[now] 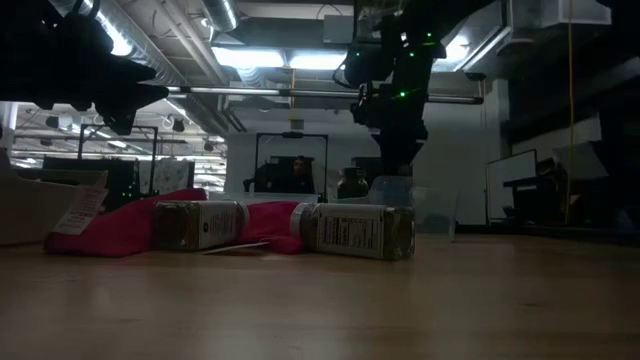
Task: Sort spices by type
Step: Put the green seasoning bottle into the right transparent bin
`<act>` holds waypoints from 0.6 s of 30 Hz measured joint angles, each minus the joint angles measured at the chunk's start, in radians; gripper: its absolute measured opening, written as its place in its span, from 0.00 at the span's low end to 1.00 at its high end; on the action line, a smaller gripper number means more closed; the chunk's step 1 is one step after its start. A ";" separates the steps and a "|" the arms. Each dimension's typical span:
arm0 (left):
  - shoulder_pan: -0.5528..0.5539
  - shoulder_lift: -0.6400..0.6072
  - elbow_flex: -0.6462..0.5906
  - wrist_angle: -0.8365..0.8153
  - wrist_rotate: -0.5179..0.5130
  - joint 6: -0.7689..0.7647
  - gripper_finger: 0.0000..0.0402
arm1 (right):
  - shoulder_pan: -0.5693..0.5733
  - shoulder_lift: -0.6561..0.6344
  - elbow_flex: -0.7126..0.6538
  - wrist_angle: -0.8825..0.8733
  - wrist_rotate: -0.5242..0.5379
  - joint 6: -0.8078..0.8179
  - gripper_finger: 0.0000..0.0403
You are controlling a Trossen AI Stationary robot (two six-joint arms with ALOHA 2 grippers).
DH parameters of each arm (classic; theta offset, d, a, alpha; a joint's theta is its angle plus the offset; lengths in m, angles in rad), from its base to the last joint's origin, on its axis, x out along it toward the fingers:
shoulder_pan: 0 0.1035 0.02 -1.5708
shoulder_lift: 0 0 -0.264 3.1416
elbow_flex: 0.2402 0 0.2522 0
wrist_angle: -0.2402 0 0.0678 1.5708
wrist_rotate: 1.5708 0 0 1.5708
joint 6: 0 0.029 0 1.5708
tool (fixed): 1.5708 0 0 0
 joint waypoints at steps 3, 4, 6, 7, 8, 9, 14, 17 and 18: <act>0.000 0.000 0.000 0.000 0.000 0.000 0.37 | 0.000 0.000 0.000 0.000 0.001 -0.001 0.58; 0.000 0.000 0.000 0.000 0.000 0.000 0.37 | 0.000 0.000 0.000 0.000 0.001 -0.004 0.58; 0.000 0.000 0.000 0.000 0.000 0.000 0.37 | 0.000 0.000 0.000 0.001 0.001 -0.021 0.58; 0.000 0.000 0.000 0.000 0.000 0.000 0.37 | 0.000 0.000 0.000 0.001 0.001 -0.028 0.58; 0.000 0.000 0.000 0.000 0.000 0.000 0.37 | 0.000 0.000 0.000 0.001 0.001 -0.033 0.58; 0.000 0.000 0.000 0.000 0.000 0.000 0.37 | 0.000 0.000 0.000 0.001 0.001 -0.034 0.58; 0.000 0.000 0.000 0.000 0.000 0.000 0.37 | 0.000 0.000 0.000 0.009 0.000 -0.036 0.58; 0.000 0.000 0.000 0.000 0.000 0.000 0.37 | 0.000 -0.001 0.000 0.004 0.000 -0.037 0.58; 0.000 0.000 0.000 0.000 0.000 0.000 0.37 | 0.000 -0.001 0.000 0.004 0.000 -0.036 0.58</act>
